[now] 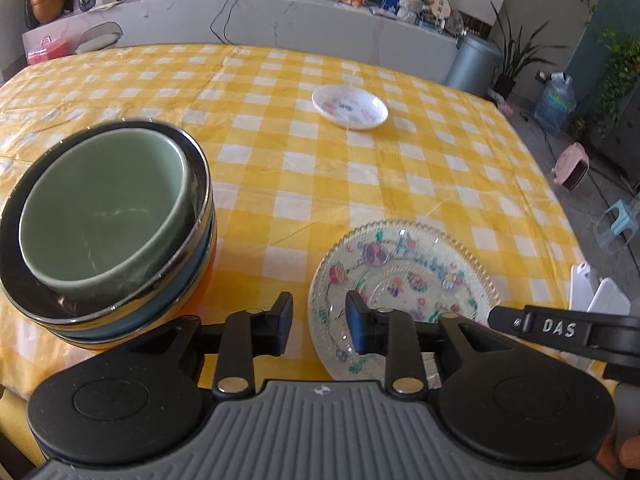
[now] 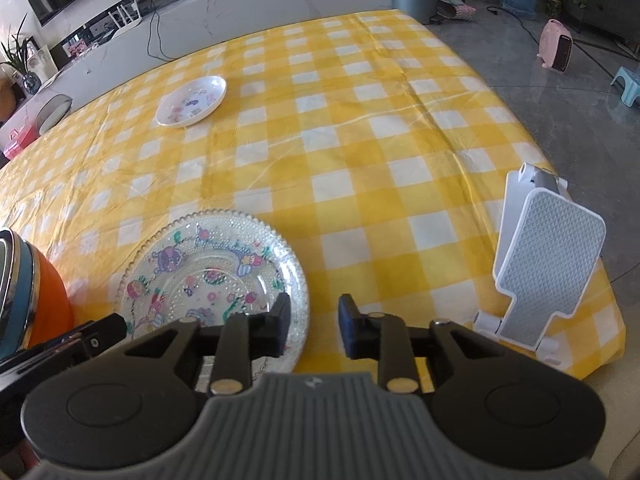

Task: Organize plates and bowls
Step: 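Lower the glass plate onto the 'Fruity' plate and open both grippers, then move both grippers to the small white sticker dish and close on its rim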

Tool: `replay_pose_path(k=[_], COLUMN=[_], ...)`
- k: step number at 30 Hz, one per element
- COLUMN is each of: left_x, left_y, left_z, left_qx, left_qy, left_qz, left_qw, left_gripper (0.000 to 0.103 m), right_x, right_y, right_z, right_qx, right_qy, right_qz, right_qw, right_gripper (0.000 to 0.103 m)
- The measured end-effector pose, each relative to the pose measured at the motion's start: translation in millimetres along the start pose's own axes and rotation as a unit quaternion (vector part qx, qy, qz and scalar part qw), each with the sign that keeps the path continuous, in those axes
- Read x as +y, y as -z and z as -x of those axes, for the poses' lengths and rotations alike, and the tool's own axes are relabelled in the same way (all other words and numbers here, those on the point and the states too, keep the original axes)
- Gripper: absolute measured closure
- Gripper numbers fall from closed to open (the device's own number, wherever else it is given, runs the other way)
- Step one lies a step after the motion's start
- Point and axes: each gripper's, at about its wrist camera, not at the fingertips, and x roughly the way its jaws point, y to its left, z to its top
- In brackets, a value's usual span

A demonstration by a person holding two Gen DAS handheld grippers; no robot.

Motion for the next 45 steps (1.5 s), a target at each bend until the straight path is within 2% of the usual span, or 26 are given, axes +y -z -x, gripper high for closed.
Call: replay_pose_path(k=[4, 7, 16, 18, 22, 25, 27, 29, 31, 34, 36, 37, 40, 45], left_x=[-2.8, -3.9, 5.0, 4.4, 0.1, -5.6, -9.2, -13.1, -12.5, -5.4, -0.6, 0.5, 5.5, 14.8], left_y=[-5.0, -13.7, -66.6, -79.6, -106.1, -123.2, -134.0, -143.0, -153.0, -170.5, -181.6, -185.9, -200.7, -226.7], left_z=[7.7, 10.3, 14.0, 16.3, 17.9, 15.9, 12.2, 8.4, 2.1, -14.8, -28.8, -35.2, -53.3, -90.9], left_qx=[-0.014, -0.011, 0.021, 0.018, 0.016, 0.020, 0.024, 0.024, 0.030, 0.052, 0.062, 0.061, 0.054, 0.069], left_qy=[0.009, 0.029, 0.071, 0.074, 0.080, 0.091, 0.092, 0.090, 0.094, 0.110, 0.119, 0.117, 0.098, 0.100], left_qz=[-0.002, -0.005, -0.005, -0.017, -0.048, -0.086, -0.113, -0.143, -0.151, -0.135, -0.132, -0.136, -0.144, -0.130], left_qw=[0.9999, 0.9995, 0.9972, 0.9969, 0.9955, 0.9919, 0.9891, 0.9852, 0.9836, 0.9833, 0.9821, 0.9818, 0.9833, 0.9840], left_gripper=[0.057, 0.056, 0.055, 0.055, 0.055, 0.055, 0.054, 0.052, 0.050, 0.049, 0.043, 0.040, 0.039, 0.040], right_x=[-4.1, -6.9, -10.3, -11.6, -13.7, -5.1, 0.2, 4.6, 9.0, 14.6, 16.9, 17.4, 17.2, 18.9], right_y=[-1.6, -3.3, -7.9, -9.7, -15.6, -26.0, -36.0, -47.1, -57.9, -72.6, -82.2, -86.8, -101.7, -124.4], right_z=[1.3, 0.4, -1.1, -0.2, -3.8, -3.5, -1.9, -4.3, -10.7, -22.4, -29.7, -33.7, -49.1, -77.2], right_qx=[-0.008, -0.009, -0.021, -0.028, -0.030, -0.047, -0.066, -0.083, -0.092, -0.097, -0.102, -0.104, -0.106, -0.095], right_qy=[-0.007, -0.008, -0.003, -0.010, -0.051, -0.050, -0.062, -0.081, -0.101, -0.120, -0.131, -0.134, -0.149, -0.175], right_qz=[-0.012, -0.022, -0.043, -0.052, -0.083, -0.078, -0.084, -0.093, -0.100, -0.113, -0.121, -0.126, -0.145, -0.169], right_qw=[1.000, 1.000, 0.999, 0.998, 0.995, 0.995, 0.992, 0.989, 0.986, 0.982, 0.979, 0.977, 0.972, 0.965], right_gripper=[0.073, 0.069, 0.069, 0.069, 0.069, 0.068, 0.067, 0.059, 0.059, 0.059, 0.059, 0.059, 0.059, 0.059])
